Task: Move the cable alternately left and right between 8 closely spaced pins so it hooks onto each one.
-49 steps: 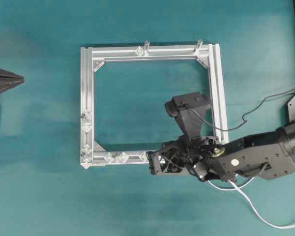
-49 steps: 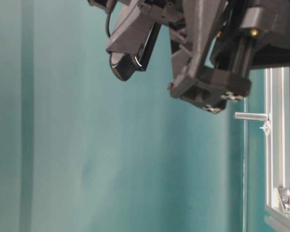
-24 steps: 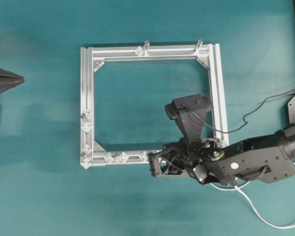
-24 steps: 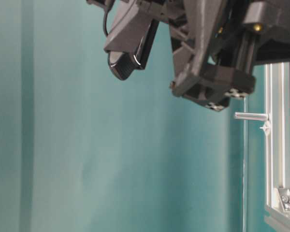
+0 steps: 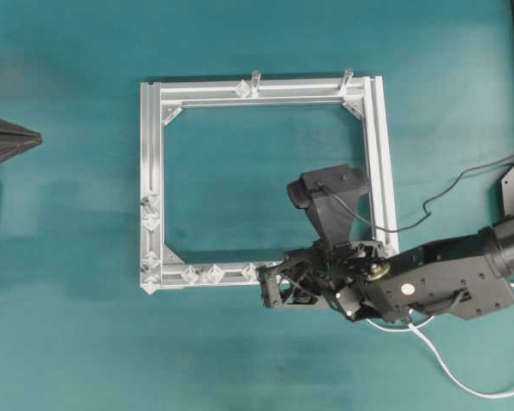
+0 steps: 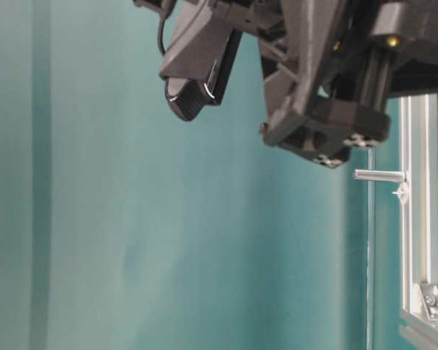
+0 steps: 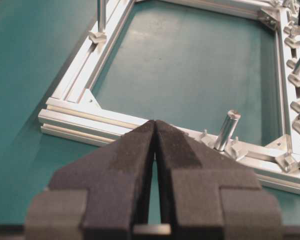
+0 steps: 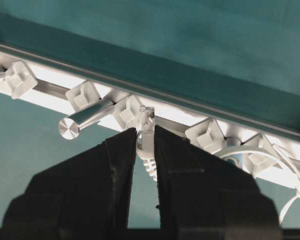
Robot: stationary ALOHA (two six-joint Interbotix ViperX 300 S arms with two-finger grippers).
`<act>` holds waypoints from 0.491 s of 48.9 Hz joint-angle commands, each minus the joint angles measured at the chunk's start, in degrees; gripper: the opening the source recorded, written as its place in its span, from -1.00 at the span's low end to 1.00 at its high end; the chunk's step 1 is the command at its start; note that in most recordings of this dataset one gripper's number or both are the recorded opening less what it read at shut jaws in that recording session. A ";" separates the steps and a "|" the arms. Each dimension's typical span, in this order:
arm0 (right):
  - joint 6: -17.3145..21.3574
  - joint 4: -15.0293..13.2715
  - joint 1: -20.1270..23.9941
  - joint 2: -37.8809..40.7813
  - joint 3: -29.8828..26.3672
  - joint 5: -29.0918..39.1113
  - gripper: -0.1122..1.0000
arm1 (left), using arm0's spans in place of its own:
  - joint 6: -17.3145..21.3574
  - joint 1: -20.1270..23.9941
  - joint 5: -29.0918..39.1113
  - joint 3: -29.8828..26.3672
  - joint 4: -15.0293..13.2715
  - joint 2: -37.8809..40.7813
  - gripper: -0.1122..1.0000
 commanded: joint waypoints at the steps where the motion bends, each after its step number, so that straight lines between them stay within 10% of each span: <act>1: 0.00 0.00 0.44 -0.88 -1.23 -0.09 -0.55 | -0.53 -0.18 -0.44 -0.70 0.18 0.53 -0.80; 24: 0.18 2.55 3.16 -0.70 -2.64 2.11 -0.55 | -0.53 -0.18 -0.44 -0.70 0.18 0.53 -0.80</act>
